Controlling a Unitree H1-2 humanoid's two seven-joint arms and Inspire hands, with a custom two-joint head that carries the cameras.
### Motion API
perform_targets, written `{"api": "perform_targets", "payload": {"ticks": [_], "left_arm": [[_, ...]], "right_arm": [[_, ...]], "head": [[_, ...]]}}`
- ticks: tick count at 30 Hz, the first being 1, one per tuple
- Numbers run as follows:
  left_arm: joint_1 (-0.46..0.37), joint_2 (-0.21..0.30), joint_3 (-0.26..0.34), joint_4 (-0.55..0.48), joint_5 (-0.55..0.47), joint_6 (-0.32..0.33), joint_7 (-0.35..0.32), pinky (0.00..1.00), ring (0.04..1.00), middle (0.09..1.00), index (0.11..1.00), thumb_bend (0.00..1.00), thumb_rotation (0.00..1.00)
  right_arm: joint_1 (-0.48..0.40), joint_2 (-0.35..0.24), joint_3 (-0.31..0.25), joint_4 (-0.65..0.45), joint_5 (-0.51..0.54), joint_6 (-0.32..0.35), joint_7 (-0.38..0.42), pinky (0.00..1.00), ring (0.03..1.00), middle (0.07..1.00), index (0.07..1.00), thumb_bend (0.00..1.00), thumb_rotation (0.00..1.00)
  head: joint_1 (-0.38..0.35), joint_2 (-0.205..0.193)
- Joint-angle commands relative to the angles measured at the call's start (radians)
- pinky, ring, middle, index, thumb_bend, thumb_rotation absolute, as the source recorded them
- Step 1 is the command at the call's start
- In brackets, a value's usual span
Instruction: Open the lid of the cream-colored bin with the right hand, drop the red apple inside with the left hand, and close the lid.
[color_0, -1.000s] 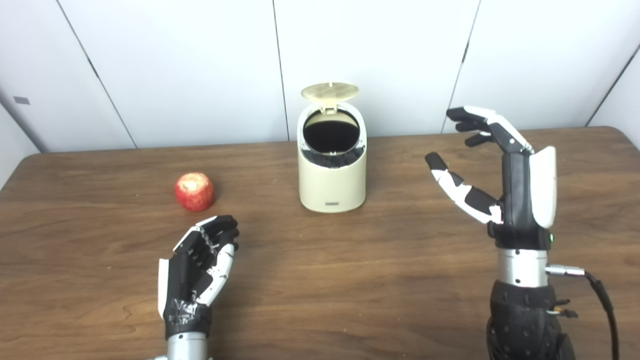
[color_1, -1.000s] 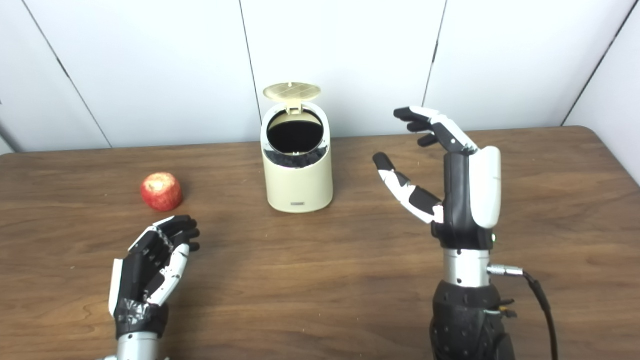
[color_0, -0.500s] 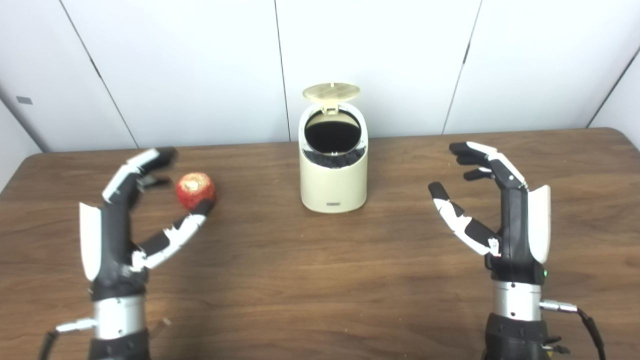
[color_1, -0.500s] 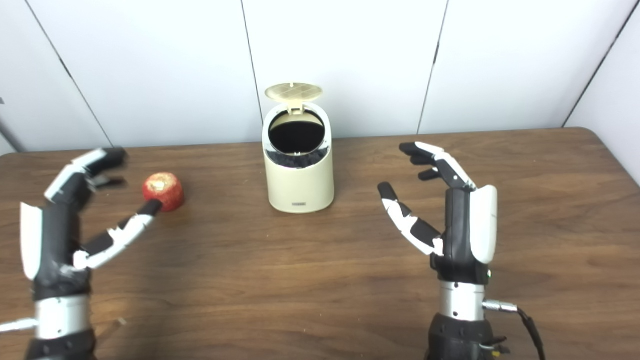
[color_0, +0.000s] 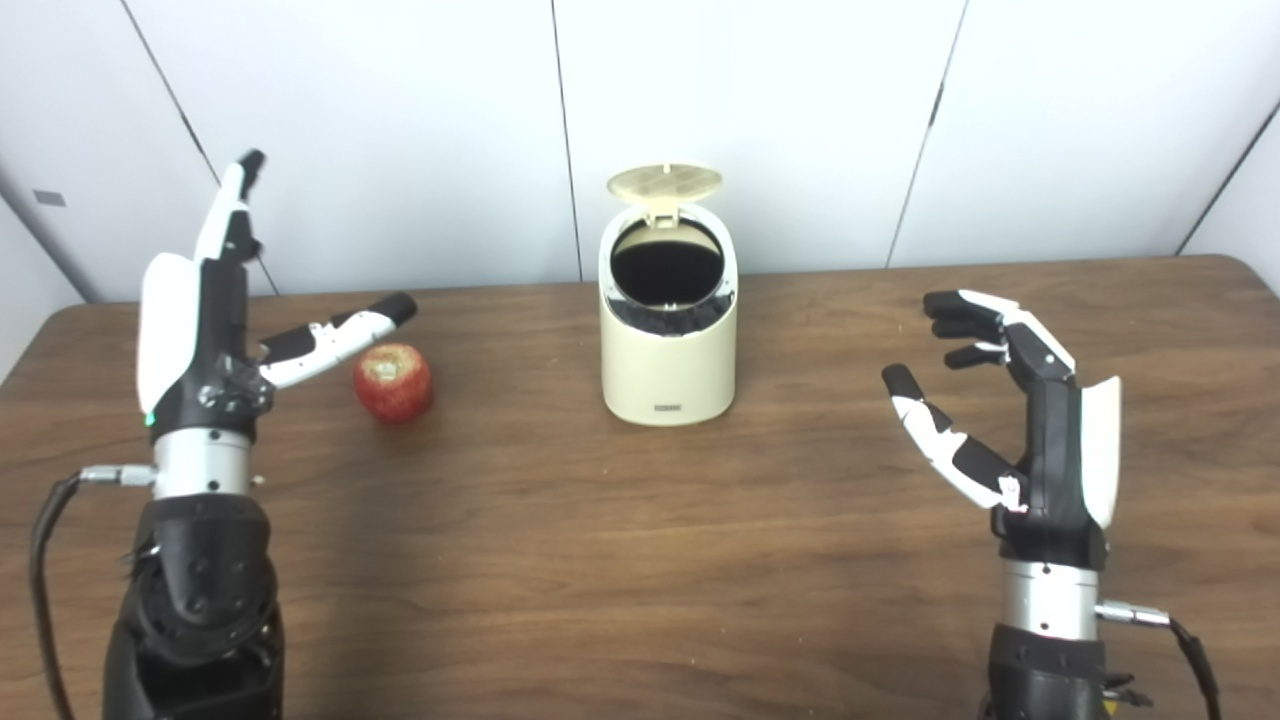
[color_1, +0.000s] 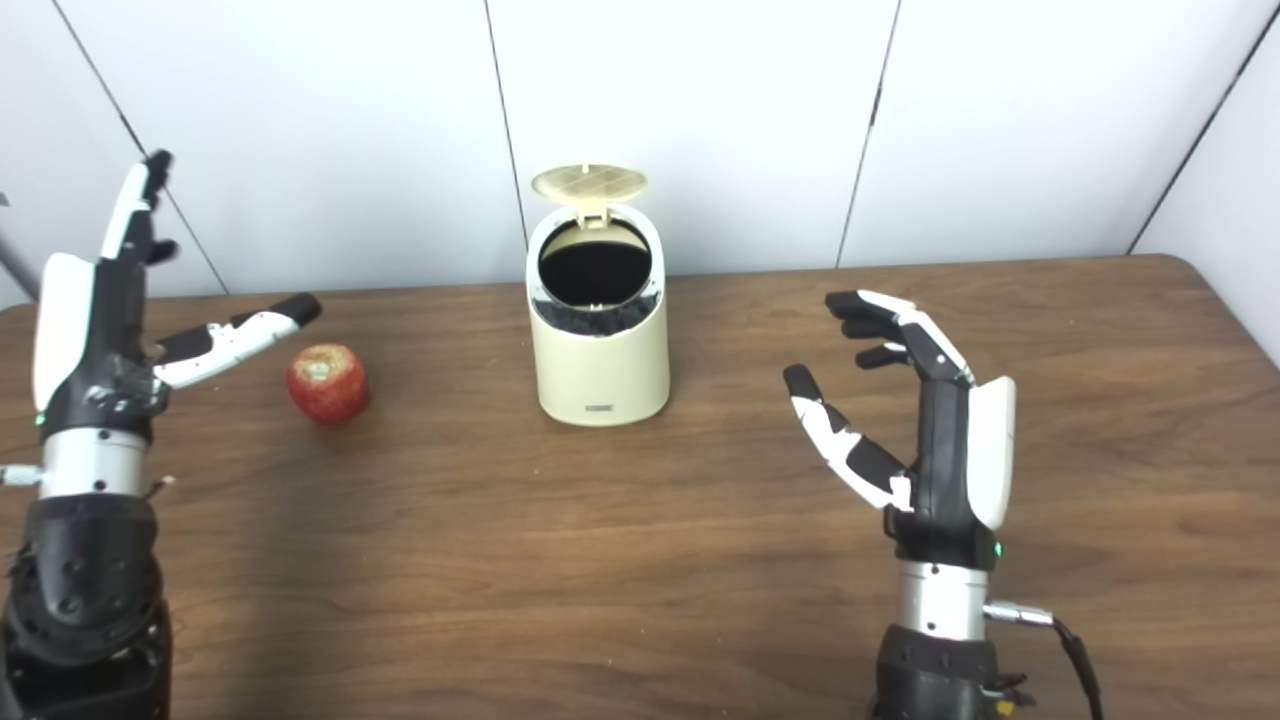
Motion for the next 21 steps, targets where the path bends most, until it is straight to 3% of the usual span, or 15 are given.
{"api": "perform_targets", "payload": {"ticks": [1,4,9,13,21], "left_arm": [[-0.051,0.033,-0.008,0.022,0.024,0.006,0.002,0.77,0.931,0.971,0.996,1.00,0.39],[-0.077,0.061,-0.043,0.104,0.048,0.020,-0.008,0.77,0.926,0.985,1.000,1.00,0.42],[-0.112,0.075,-0.062,0.253,-0.006,0.029,-0.022,0.77,0.947,1.000,1.000,1.00,0.46],[-0.100,0.067,-0.053,0.290,-0.059,0.063,-0.036,0.80,0.930,0.977,1.000,1.00,0.44],[-0.068,0.080,-0.047,0.330,-0.079,0.060,-0.004,0.83,0.947,0.979,1.000,1.00,0.39]], "right_arm": [[-0.021,-0.006,-0.007,-0.007,0.020,-0.038,-0.005,0.51,0.623,0.649,0.640,0.22,0.20],[-0.016,-0.011,-0.009,0.003,0.031,-0.040,0.002,0.54,0.645,0.664,0.647,0.24,0.29],[-0.008,-0.018,-0.011,0.006,0.053,-0.044,0.011,0.55,0.658,0.676,0.657,0.24,0.30],[-0.005,-0.023,-0.017,0.015,0.079,-0.063,0.011,0.56,0.662,0.680,0.660,0.24,0.28],[-0.001,-0.035,-0.039,0.020,0.094,-0.055,0.016,0.57,0.664,0.686,0.663,0.24,0.27]], "head": [[0.000,-0.001],[0.000,-0.007],[0.014,-0.015],[0.025,-0.021],[0.061,-0.029]]}}
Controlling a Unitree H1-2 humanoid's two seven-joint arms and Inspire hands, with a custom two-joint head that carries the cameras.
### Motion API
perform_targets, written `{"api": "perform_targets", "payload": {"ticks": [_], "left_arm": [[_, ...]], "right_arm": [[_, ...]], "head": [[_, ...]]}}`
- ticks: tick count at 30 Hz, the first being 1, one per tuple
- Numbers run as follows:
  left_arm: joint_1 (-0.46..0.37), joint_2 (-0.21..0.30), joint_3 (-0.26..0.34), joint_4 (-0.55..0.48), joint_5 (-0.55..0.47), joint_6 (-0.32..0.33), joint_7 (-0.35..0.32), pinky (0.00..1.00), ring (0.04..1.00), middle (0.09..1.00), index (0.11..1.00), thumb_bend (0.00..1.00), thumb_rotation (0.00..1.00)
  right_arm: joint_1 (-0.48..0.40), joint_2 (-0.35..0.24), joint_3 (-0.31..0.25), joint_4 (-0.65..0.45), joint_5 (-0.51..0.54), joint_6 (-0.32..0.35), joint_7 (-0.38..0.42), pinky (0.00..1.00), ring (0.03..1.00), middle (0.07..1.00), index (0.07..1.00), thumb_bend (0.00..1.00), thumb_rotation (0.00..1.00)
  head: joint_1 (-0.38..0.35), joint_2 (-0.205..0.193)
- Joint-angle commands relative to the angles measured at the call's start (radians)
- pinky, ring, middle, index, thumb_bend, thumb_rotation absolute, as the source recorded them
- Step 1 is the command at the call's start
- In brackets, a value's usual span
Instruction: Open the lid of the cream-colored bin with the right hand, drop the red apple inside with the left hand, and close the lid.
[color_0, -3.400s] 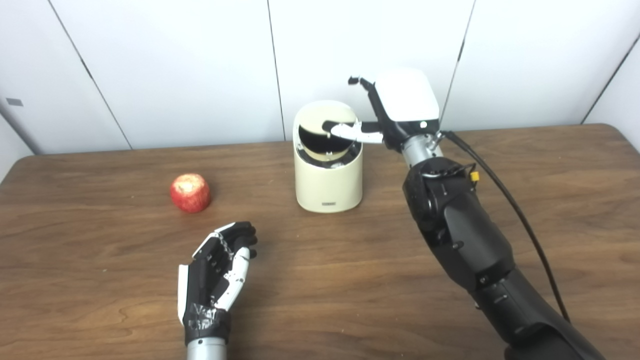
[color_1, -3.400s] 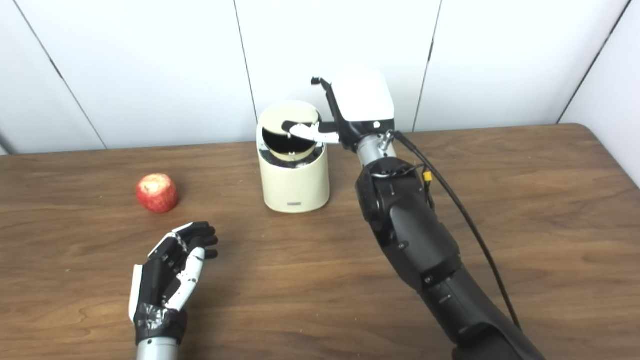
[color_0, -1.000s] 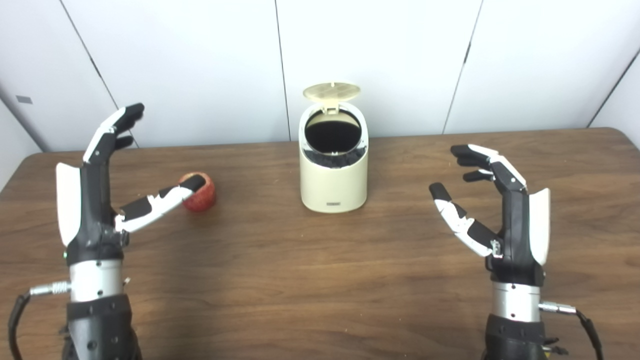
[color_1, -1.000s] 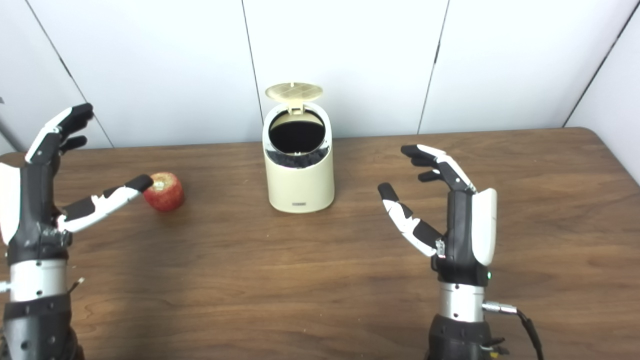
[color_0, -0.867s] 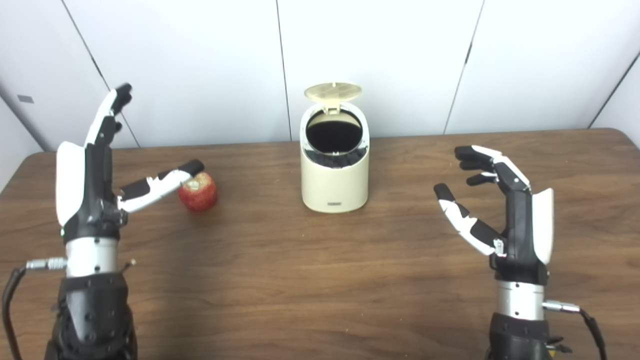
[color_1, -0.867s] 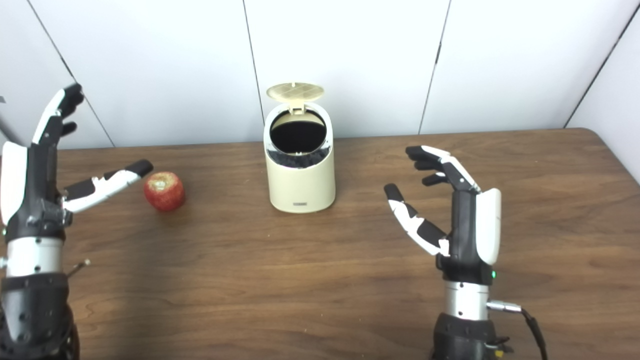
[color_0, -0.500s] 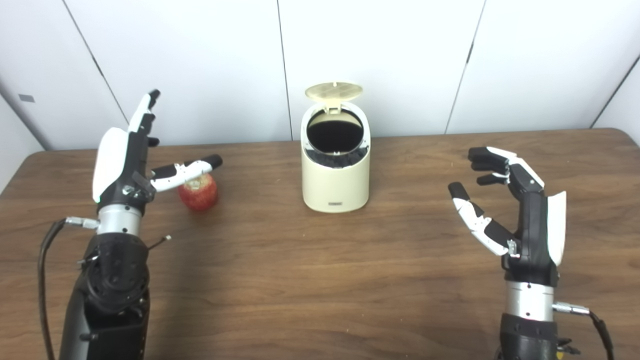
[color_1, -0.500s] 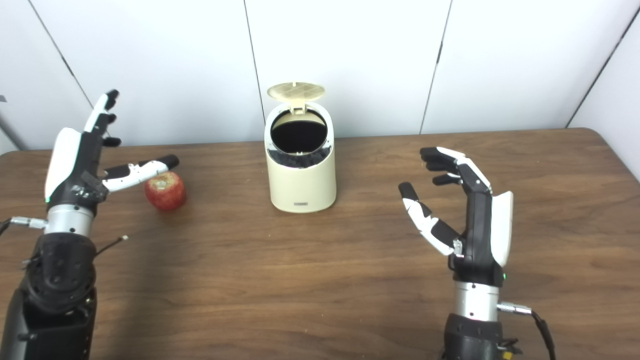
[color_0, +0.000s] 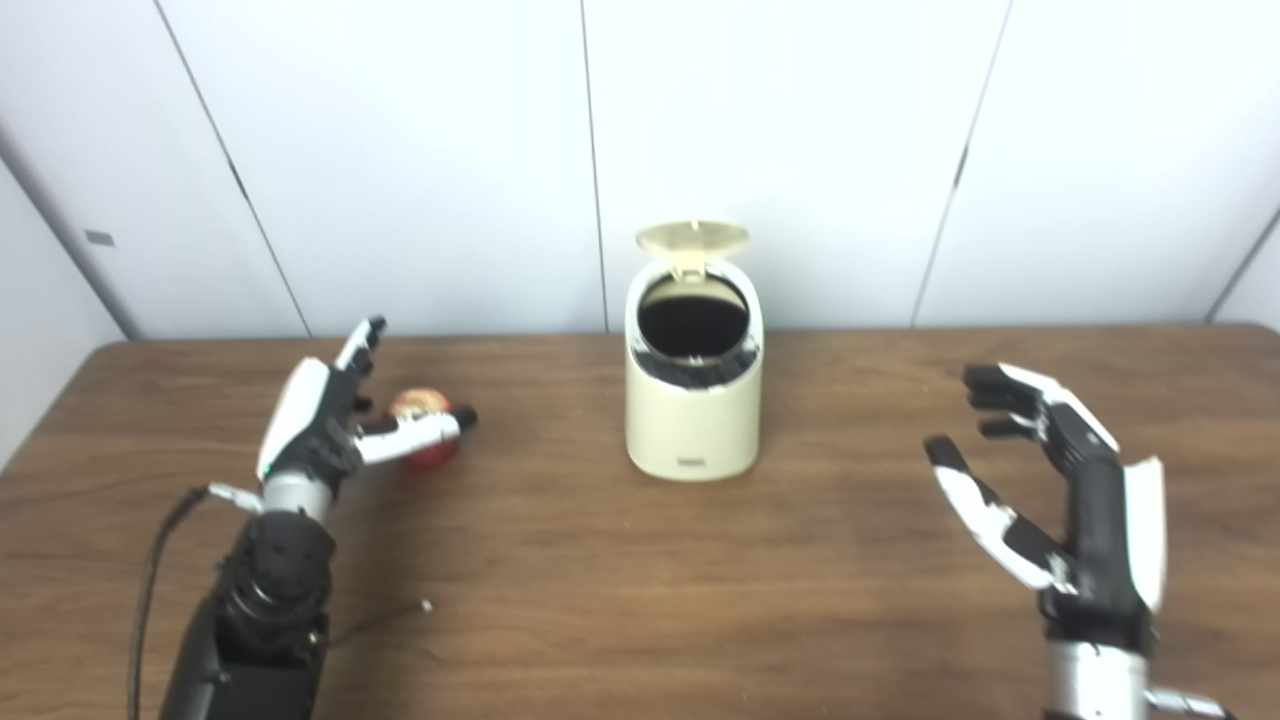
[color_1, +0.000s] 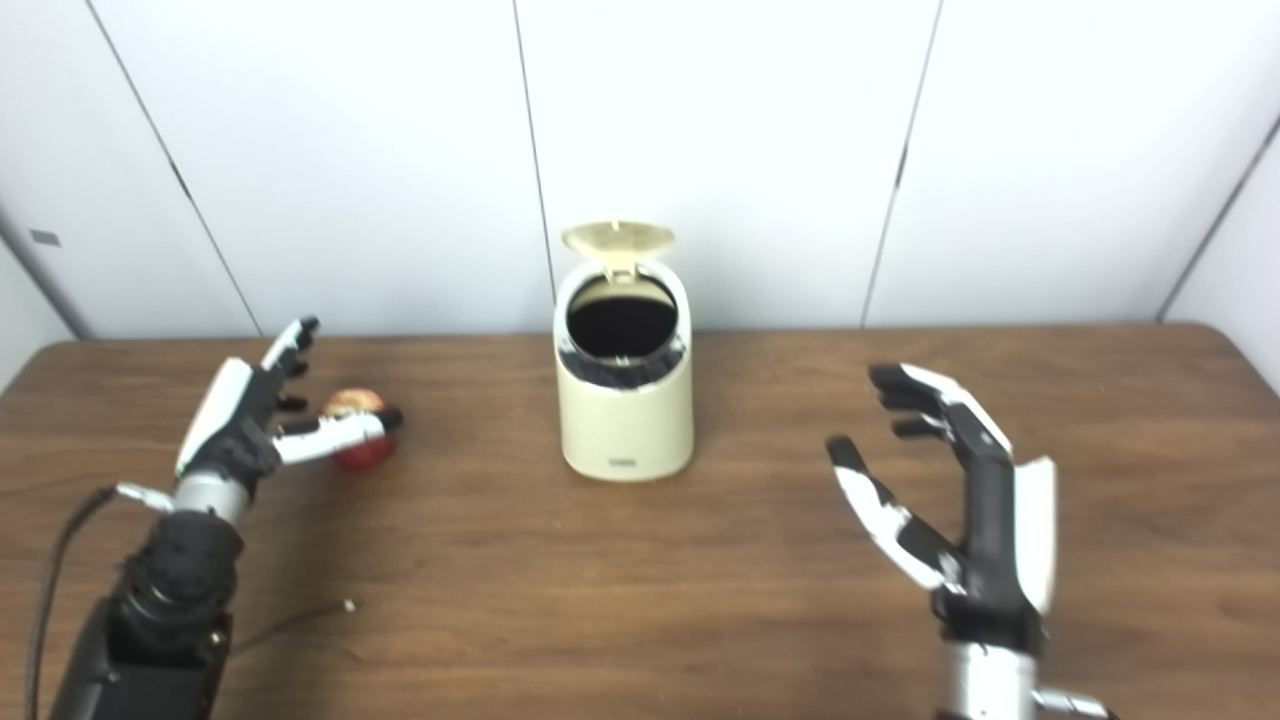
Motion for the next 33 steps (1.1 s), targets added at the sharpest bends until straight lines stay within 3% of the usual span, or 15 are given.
{"api": "perform_targets", "payload": {"ticks": [1,9,13,21,33], "left_arm": [[-0.030,0.031,0.003,-0.010,0.015,-0.007,0.035,0.83,0.948,0.978,1.000,1.00,0.38],[-0.043,0.080,-0.045,0.008,0.093,0.031,0.011,0.87,0.982,1.000,0.978,1.00,0.33],[-0.051,0.095,-0.056,0.026,0.123,0.032,0.013,0.91,0.998,1.000,0.963,1.00,0.31],[-0.053,0.101,-0.047,0.028,0.145,0.033,-0.008,0.91,1.000,1.000,0.951,1.00,0.29],[-0.052,0.083,-0.046,0.023,0.106,0.032,-0.057,0.88,0.991,0.989,0.912,1.00,0.26]], "right_arm": [[-0.014,-0.007,-0.005,-0.015,0.007,-0.031,0.001,0.57,0.665,0.686,0.663,0.24,0.27],[-0.015,-0.023,-0.010,-0.002,-0.003,-0.056,-0.002,0.55,0.657,0.674,0.650,0.24,0.23],[-0.010,-0.026,-0.012,-0.003,-0.012,-0.048,0.003,0.56,0.663,0.681,0.658,0.25,0.29],[-0.005,-0.023,-0.012,-0.007,0.037,-0.051,0.018,0.57,0.674,0.692,0.662,0.25,0.30],[-0.007,-0.005,-0.008,-0.005,-0.007,-0.042,0.011,0.55,0.656,0.679,0.654,0.26,0.30]], "head": [[0.005,-0.002],[0.013,-0.001],[0.015,-0.004],[0.013,0.001],[0.002,-0.003]]}}
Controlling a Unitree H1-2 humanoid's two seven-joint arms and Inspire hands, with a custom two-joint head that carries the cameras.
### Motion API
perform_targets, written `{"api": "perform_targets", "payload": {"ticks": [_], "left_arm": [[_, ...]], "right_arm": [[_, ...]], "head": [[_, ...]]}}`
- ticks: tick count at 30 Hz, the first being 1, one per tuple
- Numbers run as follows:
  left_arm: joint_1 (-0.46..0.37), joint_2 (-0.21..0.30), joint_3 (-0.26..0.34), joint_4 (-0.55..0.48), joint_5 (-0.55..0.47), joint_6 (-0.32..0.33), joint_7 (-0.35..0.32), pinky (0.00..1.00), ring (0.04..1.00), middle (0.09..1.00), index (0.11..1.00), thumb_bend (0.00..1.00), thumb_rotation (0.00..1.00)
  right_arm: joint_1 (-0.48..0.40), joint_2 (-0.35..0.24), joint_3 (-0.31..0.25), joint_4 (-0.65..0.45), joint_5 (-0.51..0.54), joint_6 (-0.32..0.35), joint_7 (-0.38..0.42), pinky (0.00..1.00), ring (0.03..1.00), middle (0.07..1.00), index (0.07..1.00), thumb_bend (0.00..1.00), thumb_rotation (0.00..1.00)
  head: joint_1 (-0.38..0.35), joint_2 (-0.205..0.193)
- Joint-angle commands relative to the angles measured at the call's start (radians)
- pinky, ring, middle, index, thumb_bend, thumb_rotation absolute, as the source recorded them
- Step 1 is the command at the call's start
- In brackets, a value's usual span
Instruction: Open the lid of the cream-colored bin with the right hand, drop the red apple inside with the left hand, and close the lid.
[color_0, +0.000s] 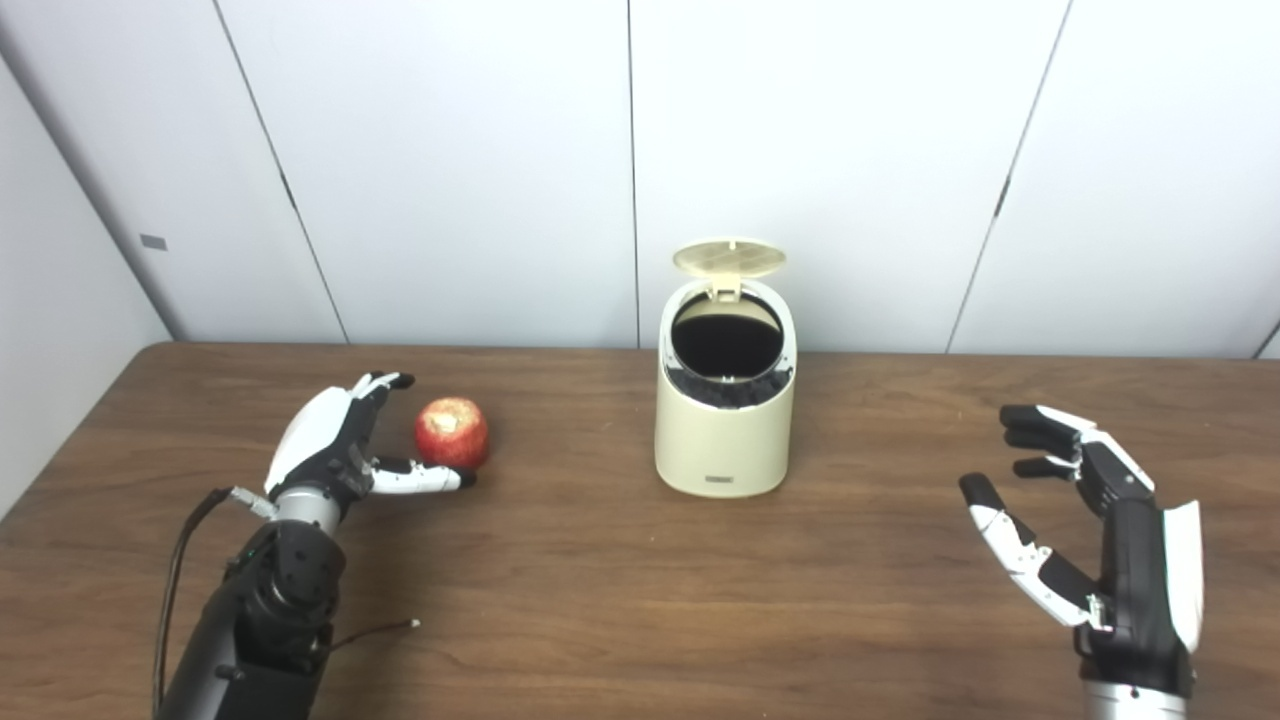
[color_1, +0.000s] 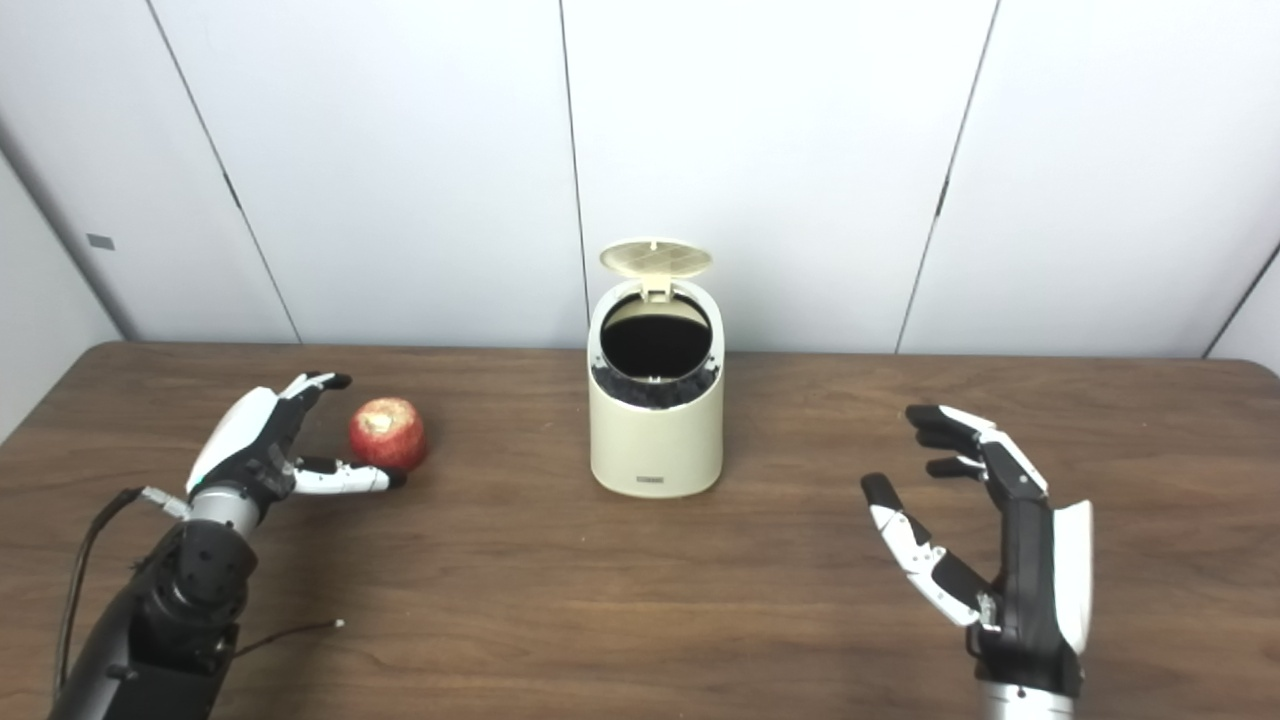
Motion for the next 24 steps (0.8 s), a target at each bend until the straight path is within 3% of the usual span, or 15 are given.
{"api": "perform_targets", "payload": {"ticks": [1,7,16,24], "left_arm": [[-0.049,0.004,0.017,-0.014,-0.026,-0.002,0.000,0.88,0.989,0.986,0.911,1.00,0.25],[-0.049,-0.011,0.022,-0.001,-0.074,-0.001,-0.013,0.86,0.950,0.959,0.896,1.00,0.26],[-0.059,-0.021,-0.005,0.015,-0.072,-0.002,0.000,0.83,0.924,0.938,0.888,1.00,0.29],[-0.067,-0.035,-0.008,0.014,-0.090,-0.007,0.010,0.82,0.904,0.917,0.892,1.00,0.24]], "right_arm": [[-0.016,0.005,-0.002,-0.027,-0.015,-0.028,-0.014,0.55,0.655,0.678,0.654,0.26,0.30],[-0.017,0.012,0.001,-0.025,-0.017,-0.032,-0.016,0.55,0.645,0.666,0.644,0.26,0.26],[-0.011,0.014,0.005,-0.035,-0.032,-0.025,-0.008,0.55,0.645,0.664,0.648,0.26,0.29],[-0.005,0.028,0.010,-0.047,-0.046,-0.026,-0.012,0.55,0.642,0.666,0.647,0.26,0.30]], "head": [[-0.002,0.001],[-0.006,-0.001],[-0.016,-0.003],[-0.020,-0.001]]}}
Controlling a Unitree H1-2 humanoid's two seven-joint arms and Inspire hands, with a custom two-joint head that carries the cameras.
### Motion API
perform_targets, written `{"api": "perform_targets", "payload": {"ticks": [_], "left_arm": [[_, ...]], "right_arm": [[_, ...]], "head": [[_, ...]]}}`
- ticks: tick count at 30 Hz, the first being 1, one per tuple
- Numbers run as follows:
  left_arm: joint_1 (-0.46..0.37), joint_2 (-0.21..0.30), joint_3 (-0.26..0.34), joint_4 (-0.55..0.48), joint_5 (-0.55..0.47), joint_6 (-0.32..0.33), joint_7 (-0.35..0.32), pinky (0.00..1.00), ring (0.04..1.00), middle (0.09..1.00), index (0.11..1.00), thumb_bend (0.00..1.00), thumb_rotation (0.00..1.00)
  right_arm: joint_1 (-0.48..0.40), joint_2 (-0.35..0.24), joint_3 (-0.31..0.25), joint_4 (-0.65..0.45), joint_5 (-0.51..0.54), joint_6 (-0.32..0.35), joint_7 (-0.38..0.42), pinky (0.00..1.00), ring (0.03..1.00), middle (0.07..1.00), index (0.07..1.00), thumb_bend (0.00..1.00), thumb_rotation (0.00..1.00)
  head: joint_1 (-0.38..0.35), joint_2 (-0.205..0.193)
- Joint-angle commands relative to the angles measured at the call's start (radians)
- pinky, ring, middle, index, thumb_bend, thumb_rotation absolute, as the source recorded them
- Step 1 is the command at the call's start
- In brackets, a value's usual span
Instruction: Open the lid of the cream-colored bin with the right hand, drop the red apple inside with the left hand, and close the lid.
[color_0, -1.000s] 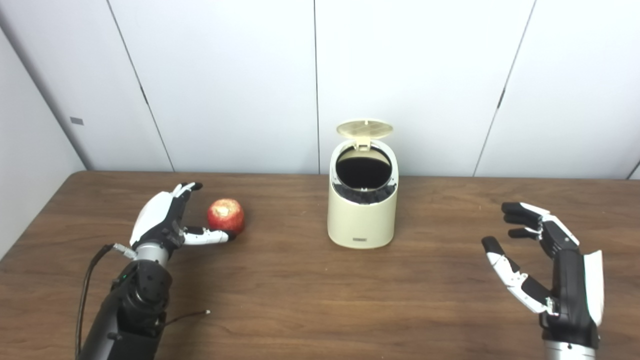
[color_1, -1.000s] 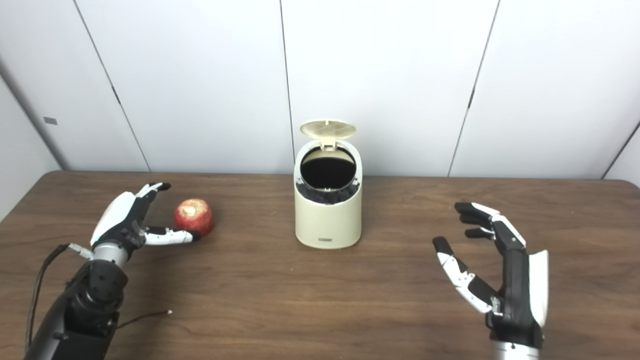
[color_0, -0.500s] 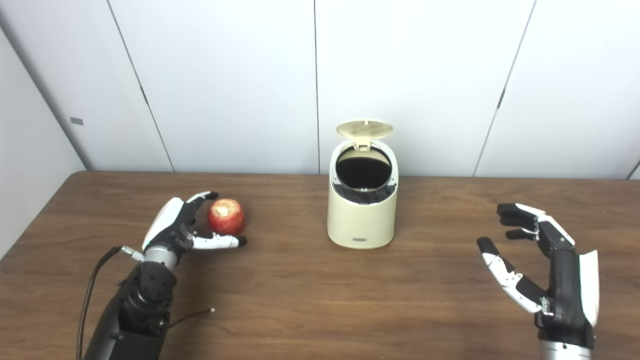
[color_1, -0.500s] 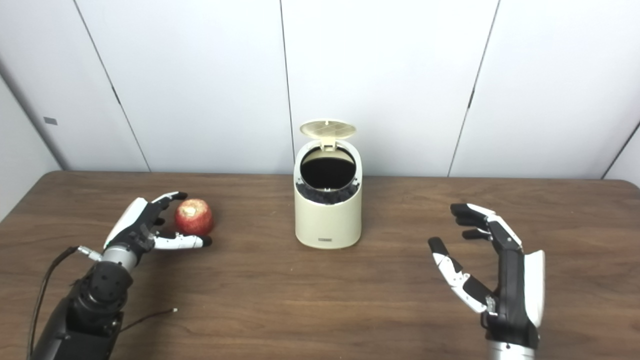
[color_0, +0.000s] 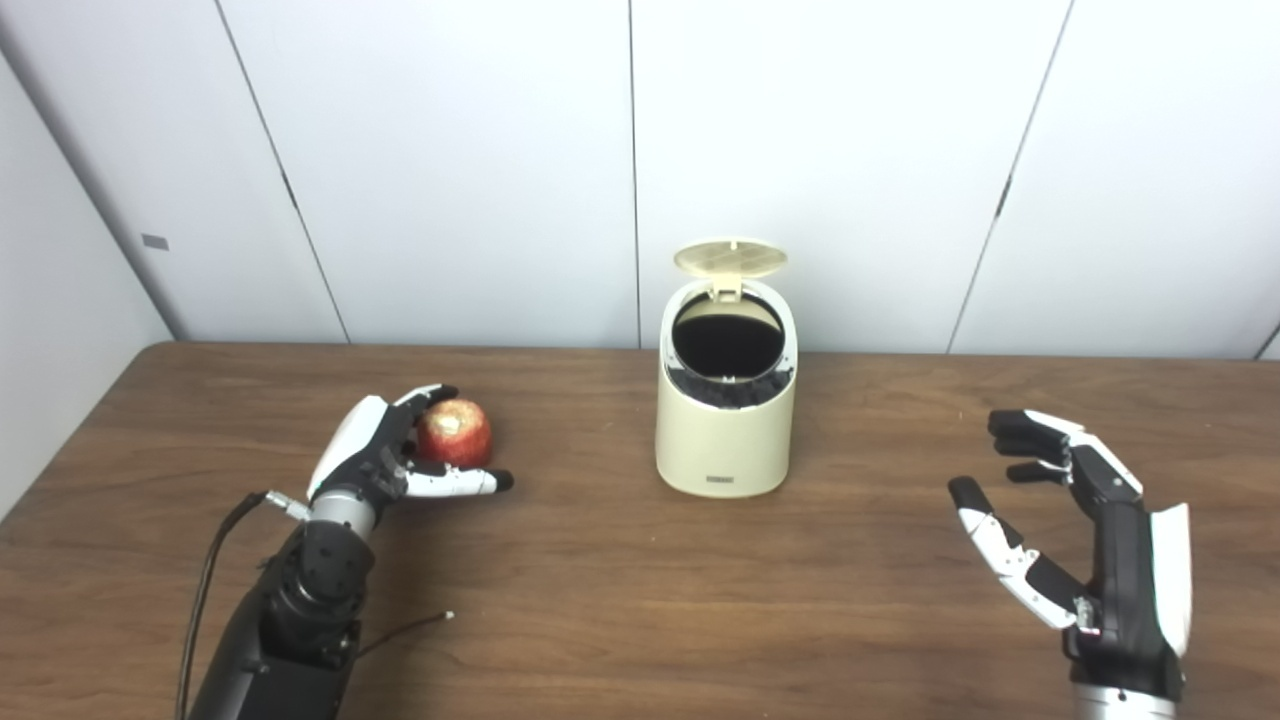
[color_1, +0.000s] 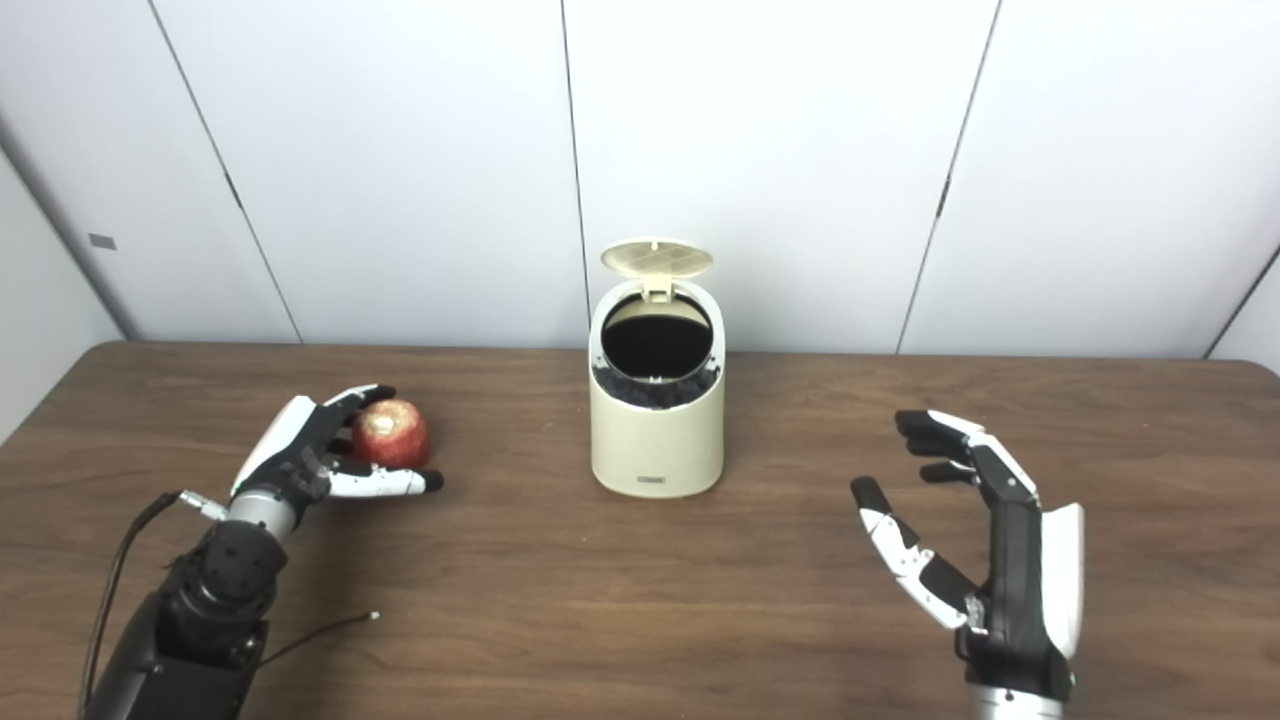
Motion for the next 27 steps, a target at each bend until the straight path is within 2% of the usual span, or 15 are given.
{"api": "perform_targets", "payload": {"ticks": [1,2,6,7,10,17,19,20,22,24,27], "left_arm": [[-0.050,0.013,-0.001,-0.010,-0.001,-0.007,0.024,0.81,0.894,0.909,0.884,1.00,0.23],[-0.049,0.010,0.000,-0.008,0.002,-0.016,0.040,0.80,0.887,0.902,0.877,1.00,0.22],[-0.050,0.000,-0.010,0.017,0.044,-0.052,0.129,0.66,0.757,0.781,0.765,0.89,0.04],[-0.053,-0.003,-0.014,0.026,0.054,-0.058,0.150,0.64,0.734,0.759,0.749,0.88,0.02],[-0.060,-0.001,-0.033,0.051,0.084,-0.066,0.198,0.55,0.649,0.693,0.696,0.85,0.00],[-0.074,-0.003,-0.060,0.085,0.125,-0.062,0.263,0.46,0.572,0.637,0.631,0.85,0.00],[-0.076,-0.007,-0.063,0.092,0.134,-0.068,0.289,0.41,0.521,0.587,0.594,0.83,0.00],[-0.077,-0.010,-0.065,0.096,0.141,-0.067,0.306,0.42,0.512,0.536,0.550,0.68,0.00],[-0.077,-0.013,-0.067,0.106,0.153,-0.074,0.337,0.44,0.494,0.492,0.510,0.55,0.00],[-0.074,-0.012,-0.068,0.107,0.159,-0.079,0.348,0.40,0.457,0.492,0.496,0.52,0.00],[-0.067,-0.006,-0.069,0.087,0.154,-0.069,0.330,0.35,0.429,0.497,0.492,0.51,0.00]], "right_arm": [[-0.013,0.006,0.003,-0.044,-0.006,-0.026,-0.010,0.55,0.642,0.666,0.648,0.26,0.30],[-0.013,0.008,0.004,-0.043,-0.006,-0.027,-0.009,0.55,0.642,0.666,0.648,0.26,0.30],[-0.016,0.013,0.004,-0.043,-0.010,-0.023,-0.008,0.55,0.647,0.665,0.650,0.26,0.32],[-0.016,0.014,0.005,-0.044,-0.013,-0.022,-0.009,0.55,0.647,0.664,0.650,0.26,0.31],[-0.019,0.019,0.007,-0.044,-0.012,-0.022,-0.009,0.55,0.646,0.661,0.647,0.26,0.29],[-0.024,0.023,0.008,-0.063,-0.001,-0.002,0.010,0.56,0.655,0.673,0.653,0.26,0.28],[-0.024,0.021,0.007,-0.073,0.003,0.007,0.019,0.56,0.657,0.676,0.654,0.26,0.30],[-0.024,0.020,0.006,-0.078,0.007,0.012,0.024,0.56,0.659,0.678,0.656,0.27,0.31],[-0.024,0.021,0.004,-0.088,0.016,0.022,0.032,0.56,0.664,0.681,0.656,0.27,0.32],[-0.025,0.019,0.004,-0.090,0.025,0.019,0.034,0.56,0.662,0.678,0.653,0.27,0.30],[-0.023,0.015,0.006,-0.093,0.033,0.017,0.037,0.57,0.659,0.676,0.652,0.27,0.28]], "head": [[0.000,0.000],[-0.001,-0.001],[-0.007,0.000],[-0.008,0.000],[-0.010,-0.001],[-0.021,0.000],[-0.019,0.000],[-0.017,0.000],[-0.015,0.001],[-0.013,0.001],[-0.009,0.003]]}}
